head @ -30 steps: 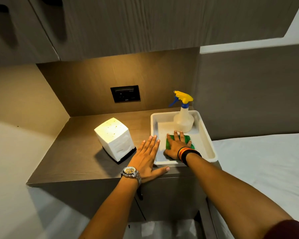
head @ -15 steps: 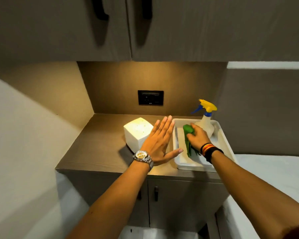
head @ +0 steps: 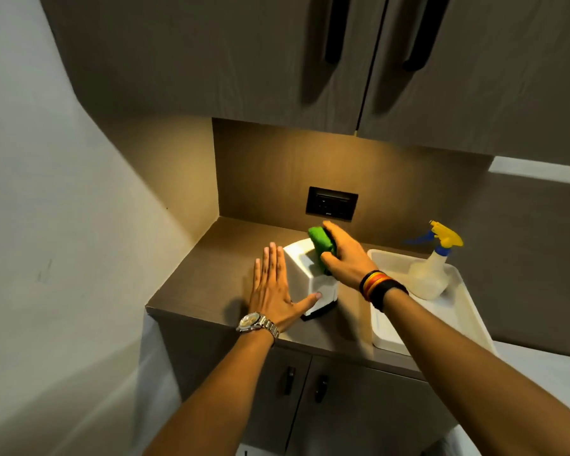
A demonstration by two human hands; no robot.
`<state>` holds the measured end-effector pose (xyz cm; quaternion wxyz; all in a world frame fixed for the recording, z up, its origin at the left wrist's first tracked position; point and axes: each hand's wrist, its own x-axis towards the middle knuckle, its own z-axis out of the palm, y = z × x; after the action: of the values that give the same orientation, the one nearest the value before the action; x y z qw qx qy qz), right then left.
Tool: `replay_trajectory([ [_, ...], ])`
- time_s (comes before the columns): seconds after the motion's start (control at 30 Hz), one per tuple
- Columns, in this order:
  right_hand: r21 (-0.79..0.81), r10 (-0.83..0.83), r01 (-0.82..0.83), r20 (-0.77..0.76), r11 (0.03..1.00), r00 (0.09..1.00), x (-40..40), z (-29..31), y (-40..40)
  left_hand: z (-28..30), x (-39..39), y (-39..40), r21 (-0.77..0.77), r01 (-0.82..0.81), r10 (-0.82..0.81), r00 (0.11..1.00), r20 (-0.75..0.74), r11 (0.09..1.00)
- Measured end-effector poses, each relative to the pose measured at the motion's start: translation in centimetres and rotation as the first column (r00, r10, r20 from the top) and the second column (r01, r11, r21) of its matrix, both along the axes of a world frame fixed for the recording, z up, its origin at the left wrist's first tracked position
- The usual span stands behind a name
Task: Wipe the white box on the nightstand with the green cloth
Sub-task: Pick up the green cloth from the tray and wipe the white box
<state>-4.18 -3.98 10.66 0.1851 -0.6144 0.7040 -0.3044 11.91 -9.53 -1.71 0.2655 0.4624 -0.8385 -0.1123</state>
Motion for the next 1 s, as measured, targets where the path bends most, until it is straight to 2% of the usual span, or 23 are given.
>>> replay_trajectory([
  [0.13,0.0,0.022,-0.022,-0.054,1.0,0.998,0.9,-2.2,0.1,-0.9,-1.4,-0.1,0.16,-0.015,0.024,0.998,-0.055,0.987],
  [0.27,0.024,0.088,-0.085,-0.252,0.996,0.964,0.1,-3.8,-0.9,-0.9,-3.2,0.2,0.272,-0.03,0.067,0.99,-0.126,0.962],
  [0.33,0.043,0.104,-0.095,-0.293,0.995,0.951,-0.1,-4.5,-1.2,-1.2,-4.0,-0.1,0.312,-0.052,0.109,0.979,-0.171,0.949],
  [0.5,0.03,0.105,-0.101,-0.3,0.994,0.948,-0.3,-4.9,-1.6,-1.8,-5.3,-0.8,0.321,-0.08,0.193,0.921,-0.337,0.944],
  [0.63,0.021,0.099,-0.097,-0.301,0.995,0.949,-0.3,-5.1,-1.7,-2.1,-5.8,-0.5,0.291,-0.104,0.215,0.899,-0.383,0.951],
  [0.77,0.02,0.106,-0.106,-0.365,0.994,0.925,-0.1,-5.5,-1.4,-2.6,-5.7,-0.2,0.265,-0.102,0.214,0.875,-0.435,0.959],
  [0.87,0.032,0.117,-0.113,-0.377,0.993,0.919,-0.1,-5.4,-1.3,-2.7,-5.6,-0.5,0.276,-0.107,0.218,0.885,-0.411,0.955],
  [1.0,0.045,0.096,-0.086,-0.308,0.995,0.947,0.3,-4.9,-1.2,-2.0,-4.9,-1.2,0.3,-0.047,0.165,0.91,-0.381,0.953],
])
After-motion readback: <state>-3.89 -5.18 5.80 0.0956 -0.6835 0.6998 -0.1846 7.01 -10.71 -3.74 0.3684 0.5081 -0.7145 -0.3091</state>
